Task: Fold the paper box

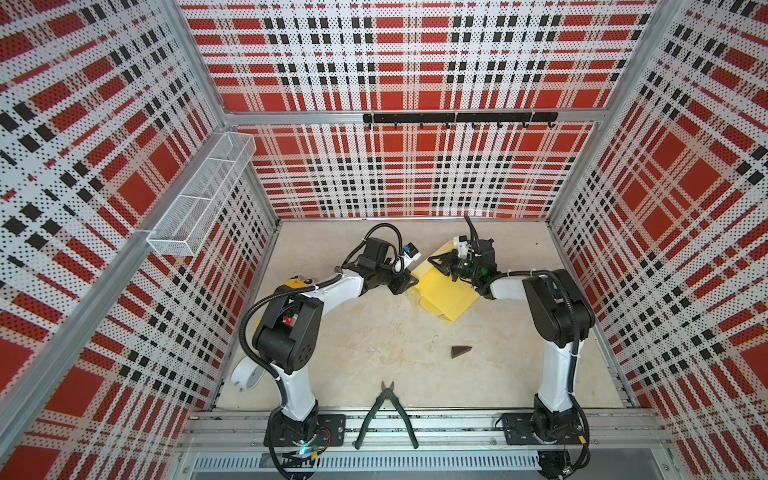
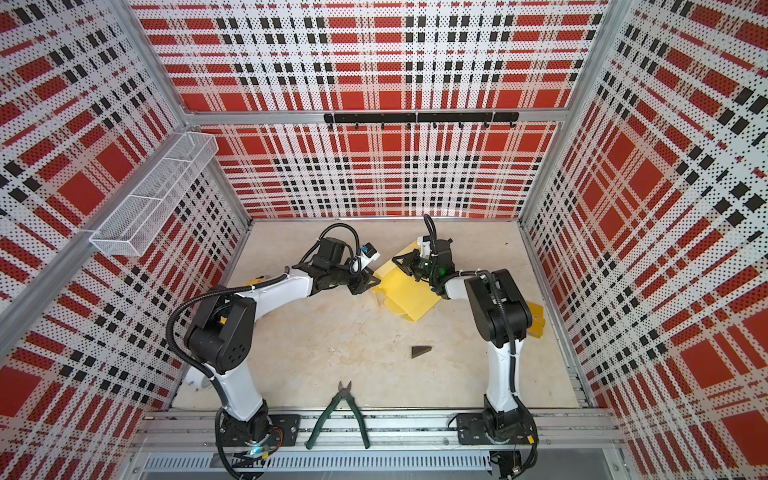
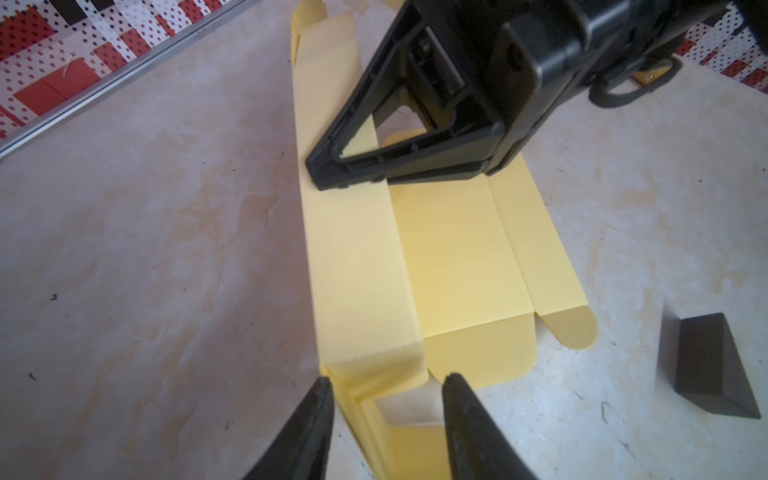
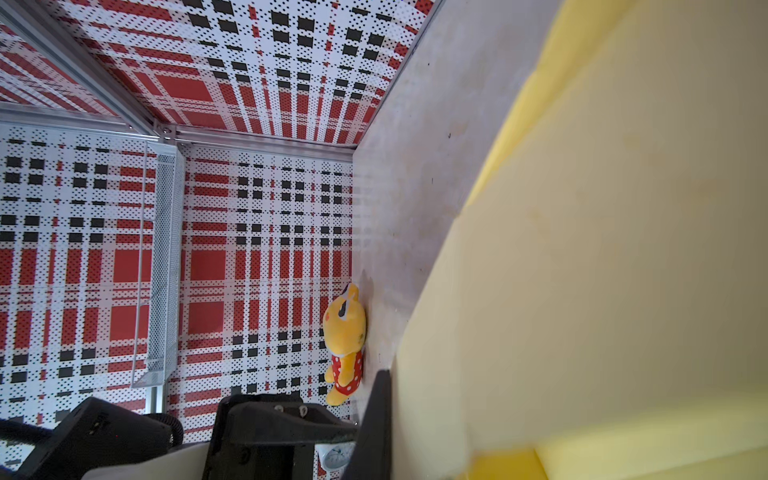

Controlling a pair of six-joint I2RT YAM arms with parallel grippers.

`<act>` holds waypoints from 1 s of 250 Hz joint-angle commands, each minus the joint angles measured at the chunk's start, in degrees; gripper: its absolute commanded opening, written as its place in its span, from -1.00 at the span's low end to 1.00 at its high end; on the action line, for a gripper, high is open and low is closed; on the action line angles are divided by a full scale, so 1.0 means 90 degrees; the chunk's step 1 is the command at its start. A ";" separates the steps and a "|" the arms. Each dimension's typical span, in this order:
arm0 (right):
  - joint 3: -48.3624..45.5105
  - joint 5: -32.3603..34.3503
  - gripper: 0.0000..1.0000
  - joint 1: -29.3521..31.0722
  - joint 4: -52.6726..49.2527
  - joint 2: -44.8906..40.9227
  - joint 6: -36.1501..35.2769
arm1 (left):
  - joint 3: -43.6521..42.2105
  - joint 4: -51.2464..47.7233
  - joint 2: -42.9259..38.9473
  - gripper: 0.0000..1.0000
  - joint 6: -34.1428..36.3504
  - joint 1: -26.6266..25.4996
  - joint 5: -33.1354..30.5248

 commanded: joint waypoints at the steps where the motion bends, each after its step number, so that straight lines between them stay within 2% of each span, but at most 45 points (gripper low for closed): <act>1: 0.0241 -0.0055 -1.00 0.0102 -0.0876 0.0104 -0.0485 | 0.0227 0.0124 0.0223 -0.03 -0.0005 -0.0082 0.0161; 31: 0.0371 -0.0102 -1.00 0.0088 -0.0907 0.0260 -0.0505 | 0.0217 0.0034 0.0155 -0.01 -0.0026 -0.0038 0.0168; 66: 0.0405 -0.0141 -1.00 -0.0049 -0.0976 0.0258 -0.0636 | 0.0038 -0.0040 -0.0468 0.03 -0.0162 0.0153 0.0520; 121: 0.0382 -0.0455 -1.00 -0.0192 -0.0582 0.0090 -0.0746 | -0.0261 -0.0395 -0.1334 0.15 0.0510 0.0860 0.1411; 144: 0.0384 -0.0603 -1.00 -0.0218 -0.0468 0.0064 -0.0636 | -0.0470 -0.0404 -0.1369 0.15 0.1028 0.1216 0.1315; 176: 0.0227 -0.0871 -1.00 -0.0309 0.0123 -0.0079 -0.0022 | -0.0639 -0.0559 -0.1520 0.14 0.1912 0.1316 0.1274; 217: 0.0198 -0.1241 -1.00 -0.0322 0.0433 -0.0340 0.0374 | -0.0779 -0.0850 -0.1455 0.19 0.3334 0.1185 0.1796; 248: 0.0231 -0.1363 -1.00 -0.0325 0.0184 -0.0445 0.0284 | -0.0727 -0.0945 -0.1160 0.21 0.3934 0.1002 0.1627; 250: 0.0228 -0.1367 -1.00 -0.0328 0.0166 -0.0447 0.0284 | -0.0734 -0.0939 -0.1142 0.21 0.3971 0.0856 0.1581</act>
